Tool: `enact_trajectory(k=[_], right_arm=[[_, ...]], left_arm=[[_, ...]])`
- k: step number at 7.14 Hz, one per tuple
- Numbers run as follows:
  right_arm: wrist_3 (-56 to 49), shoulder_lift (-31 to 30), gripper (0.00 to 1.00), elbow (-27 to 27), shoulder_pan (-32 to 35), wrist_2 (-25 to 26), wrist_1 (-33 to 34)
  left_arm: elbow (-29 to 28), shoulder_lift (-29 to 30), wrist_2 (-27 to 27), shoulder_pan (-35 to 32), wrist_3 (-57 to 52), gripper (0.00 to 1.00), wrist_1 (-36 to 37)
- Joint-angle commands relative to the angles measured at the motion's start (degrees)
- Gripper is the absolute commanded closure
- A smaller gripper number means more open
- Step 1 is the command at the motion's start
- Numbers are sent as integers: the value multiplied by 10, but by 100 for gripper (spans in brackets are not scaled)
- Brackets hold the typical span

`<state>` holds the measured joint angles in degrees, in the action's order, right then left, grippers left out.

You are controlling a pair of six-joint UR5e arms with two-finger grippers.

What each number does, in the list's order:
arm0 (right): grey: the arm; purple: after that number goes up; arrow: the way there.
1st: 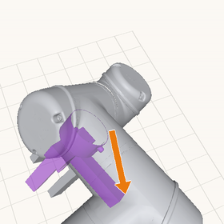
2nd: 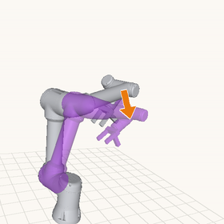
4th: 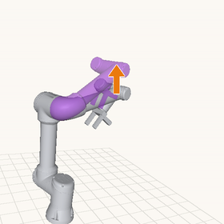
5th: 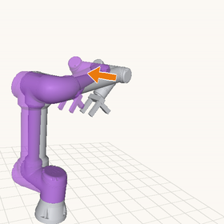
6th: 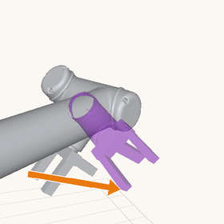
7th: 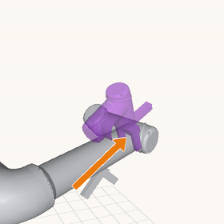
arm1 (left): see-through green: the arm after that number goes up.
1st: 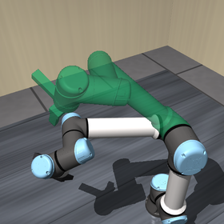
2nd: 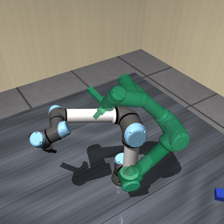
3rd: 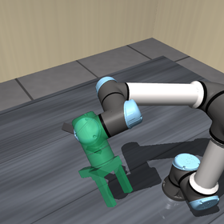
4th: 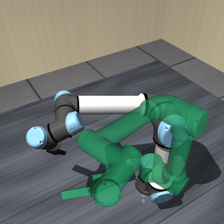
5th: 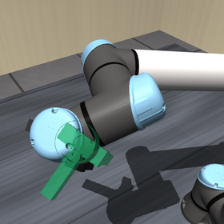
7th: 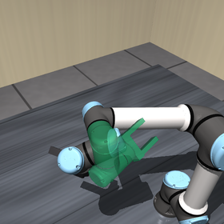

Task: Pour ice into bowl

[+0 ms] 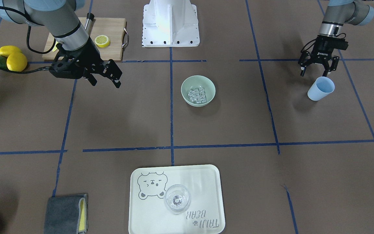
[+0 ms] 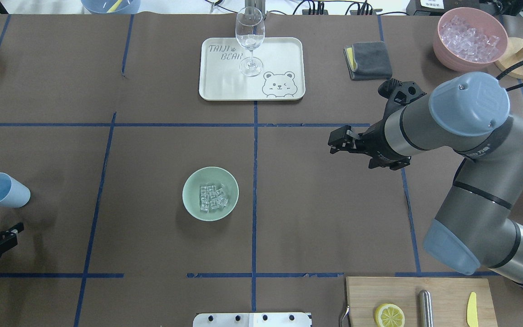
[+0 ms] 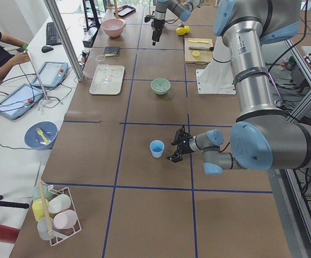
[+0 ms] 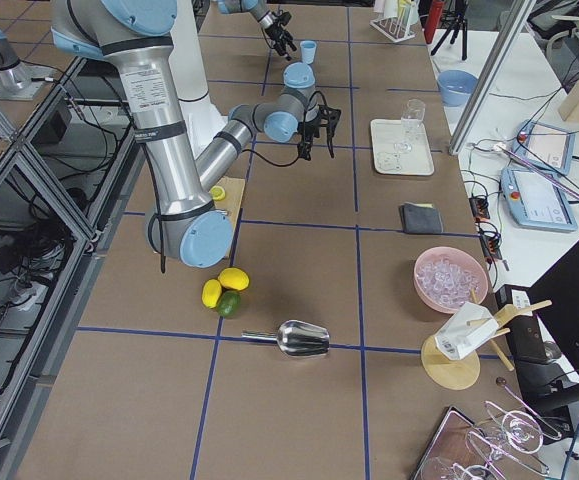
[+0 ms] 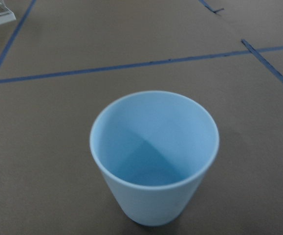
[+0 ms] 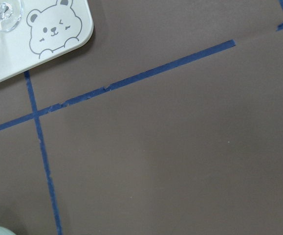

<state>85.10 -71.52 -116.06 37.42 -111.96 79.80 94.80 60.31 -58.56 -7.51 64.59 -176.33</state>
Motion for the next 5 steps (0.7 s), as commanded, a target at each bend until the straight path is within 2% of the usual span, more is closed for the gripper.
enact_trajectory(k=[1, 2, 3, 4, 5], right_arm=[[40, 22, 0, -5, -54, 41, 0], [65, 55, 0, -2, -103, 102, 6], [83, 66, 0, 3, -143, 119, 6], [93, 75, 0, 14, -173, 132, 6], [96, 123, 0, 60, -190, 144, 6]], left_arm=[[22, -82, -69, -4, -67, 0, -60], [18, -95, -87, -11, -68, 0, -71], [14, -95, -133, -50, -95, 0, -73], [7, -95, -186, -122, -178, 0, -87], [-4, -93, -280, -217, -278, 0, -100]])
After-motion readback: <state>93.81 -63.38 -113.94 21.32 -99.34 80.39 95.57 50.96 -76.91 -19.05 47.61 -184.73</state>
